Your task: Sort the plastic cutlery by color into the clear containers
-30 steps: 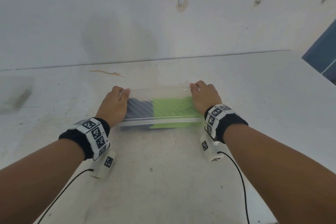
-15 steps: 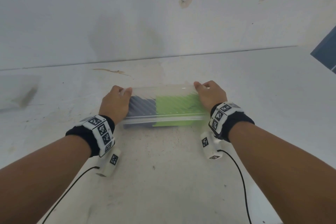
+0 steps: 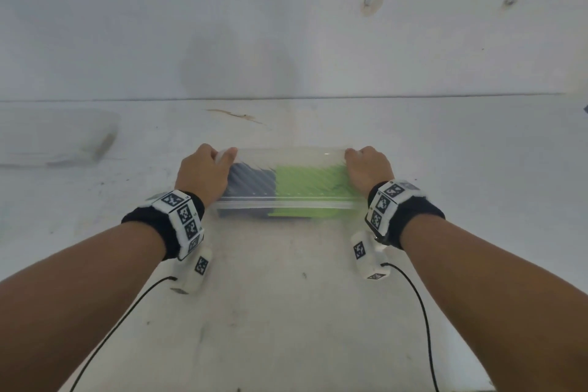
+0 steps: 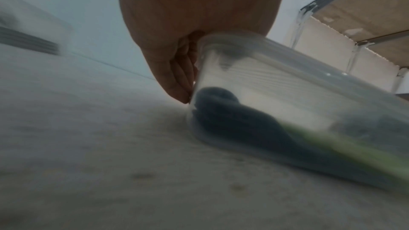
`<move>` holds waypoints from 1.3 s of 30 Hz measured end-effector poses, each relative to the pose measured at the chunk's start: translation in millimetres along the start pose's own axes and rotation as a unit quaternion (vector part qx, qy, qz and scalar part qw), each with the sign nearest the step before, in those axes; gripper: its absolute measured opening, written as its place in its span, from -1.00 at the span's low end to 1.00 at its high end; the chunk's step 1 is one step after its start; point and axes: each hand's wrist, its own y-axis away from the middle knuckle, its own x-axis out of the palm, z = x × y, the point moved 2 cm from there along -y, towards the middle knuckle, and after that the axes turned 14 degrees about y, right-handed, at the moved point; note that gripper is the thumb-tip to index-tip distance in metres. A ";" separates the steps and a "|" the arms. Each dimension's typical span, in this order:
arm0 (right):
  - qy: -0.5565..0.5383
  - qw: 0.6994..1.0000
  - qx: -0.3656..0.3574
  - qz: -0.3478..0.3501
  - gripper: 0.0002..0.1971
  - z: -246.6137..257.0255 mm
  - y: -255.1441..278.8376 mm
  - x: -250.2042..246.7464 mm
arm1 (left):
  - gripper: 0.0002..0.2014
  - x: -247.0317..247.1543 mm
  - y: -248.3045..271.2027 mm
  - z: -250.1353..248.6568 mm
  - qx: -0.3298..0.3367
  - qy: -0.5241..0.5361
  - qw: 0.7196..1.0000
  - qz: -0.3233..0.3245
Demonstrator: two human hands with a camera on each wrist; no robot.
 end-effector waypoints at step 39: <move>-0.064 0.997 -0.033 -0.019 -0.50 432.5 175.0 260.1 | -0.49 -412.9 -86.5 331.4 -0.004 -0.015 0.999 -0.052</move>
